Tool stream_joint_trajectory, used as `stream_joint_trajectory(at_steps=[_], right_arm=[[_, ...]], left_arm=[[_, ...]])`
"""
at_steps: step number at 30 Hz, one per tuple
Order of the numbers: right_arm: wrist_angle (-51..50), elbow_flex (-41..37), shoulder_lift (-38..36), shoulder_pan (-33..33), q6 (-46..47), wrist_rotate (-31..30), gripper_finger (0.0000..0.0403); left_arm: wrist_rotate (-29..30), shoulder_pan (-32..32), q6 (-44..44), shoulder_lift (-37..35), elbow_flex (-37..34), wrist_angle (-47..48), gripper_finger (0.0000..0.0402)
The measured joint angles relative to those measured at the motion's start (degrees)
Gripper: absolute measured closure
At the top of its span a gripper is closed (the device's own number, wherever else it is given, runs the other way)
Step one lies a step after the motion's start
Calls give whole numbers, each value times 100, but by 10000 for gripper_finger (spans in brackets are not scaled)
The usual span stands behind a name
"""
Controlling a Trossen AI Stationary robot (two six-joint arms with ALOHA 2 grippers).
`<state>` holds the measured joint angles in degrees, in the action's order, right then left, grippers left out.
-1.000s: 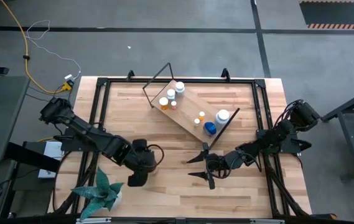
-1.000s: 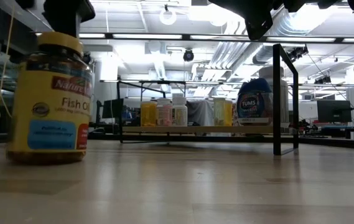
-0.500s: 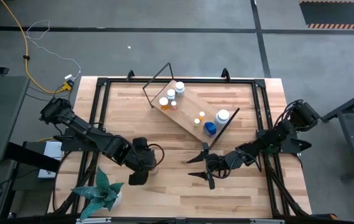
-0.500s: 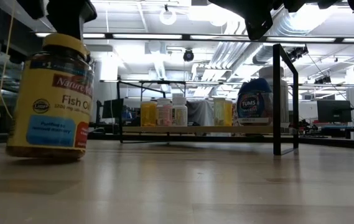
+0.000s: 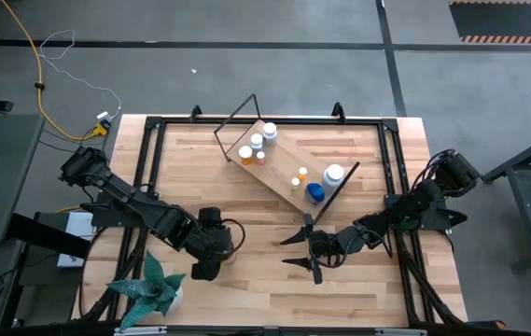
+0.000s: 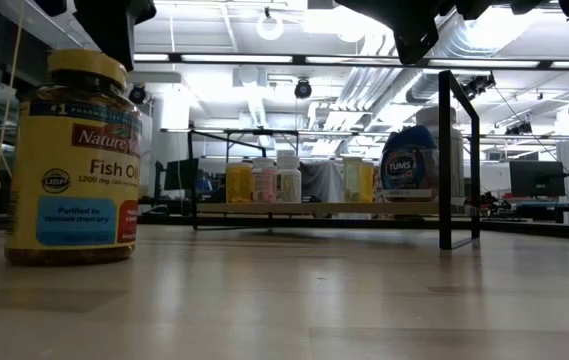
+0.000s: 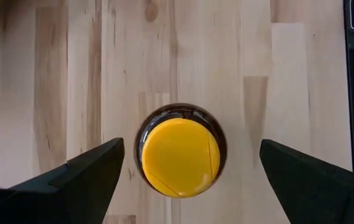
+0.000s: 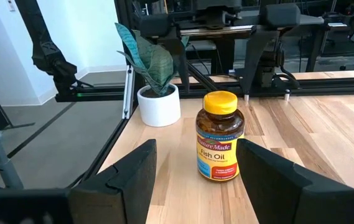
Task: Pick and place medicine bottles onto shelf by color
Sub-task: Put the yellow pill bottle on the shelf
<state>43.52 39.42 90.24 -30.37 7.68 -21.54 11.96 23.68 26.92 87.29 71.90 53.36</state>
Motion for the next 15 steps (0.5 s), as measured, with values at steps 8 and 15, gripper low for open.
stream_joint_trajectory(at_steps=[8, 15], right_arm=[[-1, 0, 0, 0, 0, 0, 190], [-5, 0, 0, 0, 0, 0, 190]], left_arm=[[-40, -15, -62, 59, 7, 12, 37], [30, -161, -167, 344, 8, 262, 37]])
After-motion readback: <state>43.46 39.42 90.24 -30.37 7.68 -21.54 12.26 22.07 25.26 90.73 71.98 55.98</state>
